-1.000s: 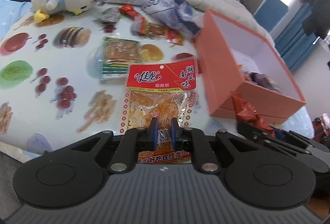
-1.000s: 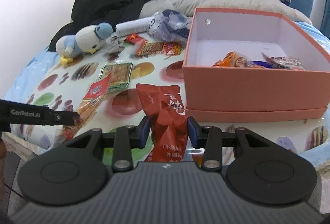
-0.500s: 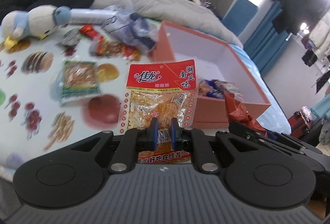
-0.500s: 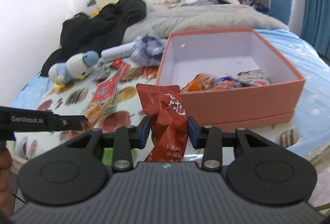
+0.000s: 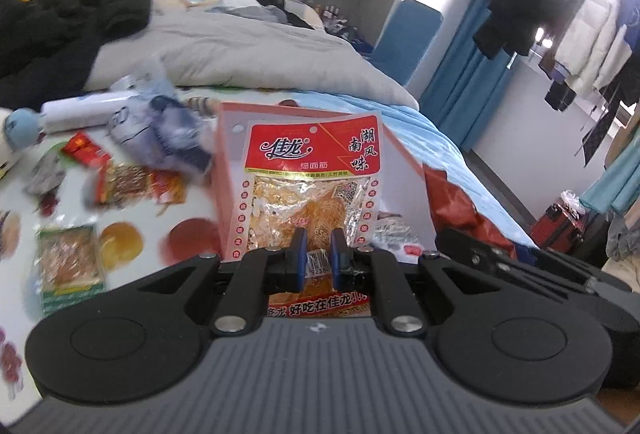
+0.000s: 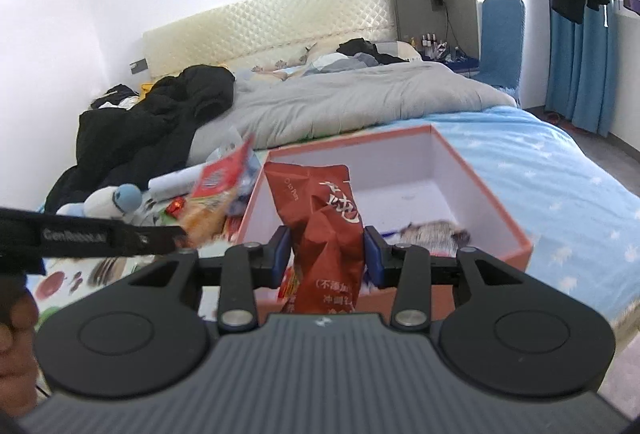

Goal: Organize snacks
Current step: 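Carry the red packet and Jialong strip pack over the pink box with both tools, then open both tools to drop the packets into the pink box, then withdraw both open tools from the box back toward the snack pile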

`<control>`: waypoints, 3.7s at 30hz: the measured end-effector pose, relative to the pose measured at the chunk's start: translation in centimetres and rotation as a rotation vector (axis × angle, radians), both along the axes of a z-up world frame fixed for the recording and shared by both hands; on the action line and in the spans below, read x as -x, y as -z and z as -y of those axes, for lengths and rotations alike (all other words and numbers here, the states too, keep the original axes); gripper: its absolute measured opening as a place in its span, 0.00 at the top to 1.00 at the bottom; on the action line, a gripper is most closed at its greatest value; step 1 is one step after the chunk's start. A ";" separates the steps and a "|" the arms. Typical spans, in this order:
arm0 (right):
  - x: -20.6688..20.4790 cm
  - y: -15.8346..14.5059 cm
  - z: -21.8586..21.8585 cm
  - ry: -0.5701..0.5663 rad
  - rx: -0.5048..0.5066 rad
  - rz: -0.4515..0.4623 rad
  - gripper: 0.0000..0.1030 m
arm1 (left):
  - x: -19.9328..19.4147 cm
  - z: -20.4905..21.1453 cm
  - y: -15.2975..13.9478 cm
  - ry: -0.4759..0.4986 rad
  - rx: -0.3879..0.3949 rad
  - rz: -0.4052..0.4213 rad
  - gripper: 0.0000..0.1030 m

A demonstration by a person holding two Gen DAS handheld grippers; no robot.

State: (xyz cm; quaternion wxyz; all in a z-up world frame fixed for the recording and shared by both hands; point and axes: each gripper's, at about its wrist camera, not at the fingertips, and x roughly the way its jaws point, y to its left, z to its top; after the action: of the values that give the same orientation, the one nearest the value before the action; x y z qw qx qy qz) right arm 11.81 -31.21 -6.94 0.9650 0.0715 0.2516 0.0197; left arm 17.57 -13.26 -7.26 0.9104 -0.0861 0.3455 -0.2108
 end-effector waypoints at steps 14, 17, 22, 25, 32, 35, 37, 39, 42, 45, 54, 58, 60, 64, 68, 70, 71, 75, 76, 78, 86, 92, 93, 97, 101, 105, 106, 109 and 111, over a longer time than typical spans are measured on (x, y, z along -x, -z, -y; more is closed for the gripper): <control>-9.1 0.9 5.7 0.083 0.018 -0.106 0.59 | -11.4 7.6 -0.6 0.106 -0.124 -0.036 0.86; -10.3 1.8 6.5 0.104 0.021 -0.151 0.59 | -13.2 8.5 1.1 0.117 -0.126 -0.125 0.86; -11.1 3.8 7.2 0.104 0.007 -0.226 0.59 | -13.9 9.1 3.3 0.117 -0.143 -0.172 0.86; -11.1 4.4 7.5 0.109 -0.006 -0.239 0.59 | -14.3 8.8 4.0 0.115 -0.141 -0.191 0.85; -11.1 4.4 7.8 0.103 -0.024 -0.237 0.44 | -14.2 7.3 4.4 0.083 -0.118 -0.202 0.69; -10.6 4.2 7.6 0.096 -0.018 -0.223 0.44 | -13.2 6.6 3.8 0.083 -0.110 -0.179 0.66; -10.1 4.0 7.5 0.091 -0.018 -0.207 0.44 | -12.6 6.0 3.5 0.081 -0.106 -0.164 0.66; -9.4 3.8 7.2 0.084 -0.015 -0.188 0.44 | -12.0 5.4 3.3 0.077 -0.097 -0.153 0.66; -8.5 3.5 6.7 0.079 -0.018 -0.165 0.44 | -10.9 4.3 3.0 0.069 -0.088 -0.135 0.66; -7.6 3.1 6.1 0.066 -0.020 -0.139 0.44 | -9.6 3.5 2.6 0.064 -0.086 -0.106 0.66; -4.9 2.2 4.3 0.035 -0.024 -0.073 0.44 | -6.0 1.4 1.6 0.040 -0.114 -0.018 0.66; -3.9 2.0 3.4 0.021 -0.026 -0.053 0.44 | -4.6 0.0 1.2 0.018 -0.106 0.011 0.66; -3.3 1.9 2.9 0.012 -0.031 -0.045 0.44 | -3.9 -0.6 1.1 0.007 -0.102 0.022 0.66; -2.4 1.8 1.6 -0.009 -0.025 -0.029 0.44 | -2.5 -1.8 0.8 -0.011 -0.098 0.041 0.66; -1.4 1.9 0.2 -0.040 -0.013 -0.013 0.44 | -1.2 -3.1 0.9 -0.041 -0.098 0.047 0.66; -1.0 2.0 -0.5 -0.058 -0.003 -0.011 0.44 | -0.5 -3.6 1.0 -0.049 -0.100 0.047 0.66; -0.7 2.2 -1.0 -0.067 0.002 -0.010 0.44 | -0.1 -3.9 1.1 -0.054 -0.100 0.045 0.66; 0.0 2.5 -2.3 -0.097 -0.005 -0.015 0.44 | 1.2 -4.9 1.6 -0.073 -0.108 0.040 0.66; 0.1 2.6 -2.7 -0.104 -0.005 -0.016 0.44 | 1.5 -5.2 1.7 -0.079 -0.112 0.040 0.66; 0.5 2.6 -3.3 -0.117 -0.005 -0.012 0.44 | 2.1 -5.8 2.0 -0.093 -0.113 0.039 0.66; 2.0 2.9 -5.9 -0.176 0.019 -0.007 0.44 | 4.2 -8.4 2.8 -0.138 -0.103 0.020 0.66; 3.3 3.4 -7.4 -0.203 0.030 -0.019 0.44 | 6.6 -10.2 3.4 -0.178 -0.121 0.005 0.66; 3.6 3.5 -7.6 -0.207 0.027 -0.026 0.44 | 7.1 -10.6 3.5 -0.186 -0.124 0.003 0.66; 4.6 4.1 -8.3 -0.224 0.022 -0.045 0.44 | 8.6 -11.9 4.4 -0.210 -0.126 -0.022 0.66; 4.7 4.2 -9.2 -0.248 0.041 -0.049 0.44 | 8.9 -13.2 5.7 -0.237 -0.128 -0.050 0.66; 4.2 4.3 -10.1 -0.264 0.060 -0.047 0.44 | 8.2 -14.5 6.6 -0.267 -0.129 -0.064 0.66; 4.1 4.4 -10.4 -0.268 0.065 -0.046 0.44 | 7.9 -14.9 6.9 -0.274 -0.129 -0.067 0.66; 3.2 4.6 -11.2 -0.284 0.077 -0.056 0.44 | 7.0 -15.9 7.4 -0.299 -0.134 -0.072 0.66; 2.6 4.7 -11.9 -0.297 0.090 -0.055 0.44 | 6.4 -16.5 7.8 -0.316 -0.132 -0.077 0.63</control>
State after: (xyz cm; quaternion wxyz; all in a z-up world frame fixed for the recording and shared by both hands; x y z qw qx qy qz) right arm 9.21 -19.32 -11.68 0.9465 -0.0092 0.2861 0.1488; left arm 11.15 3.26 -15.06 0.9219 -0.0871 0.3755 -0.0385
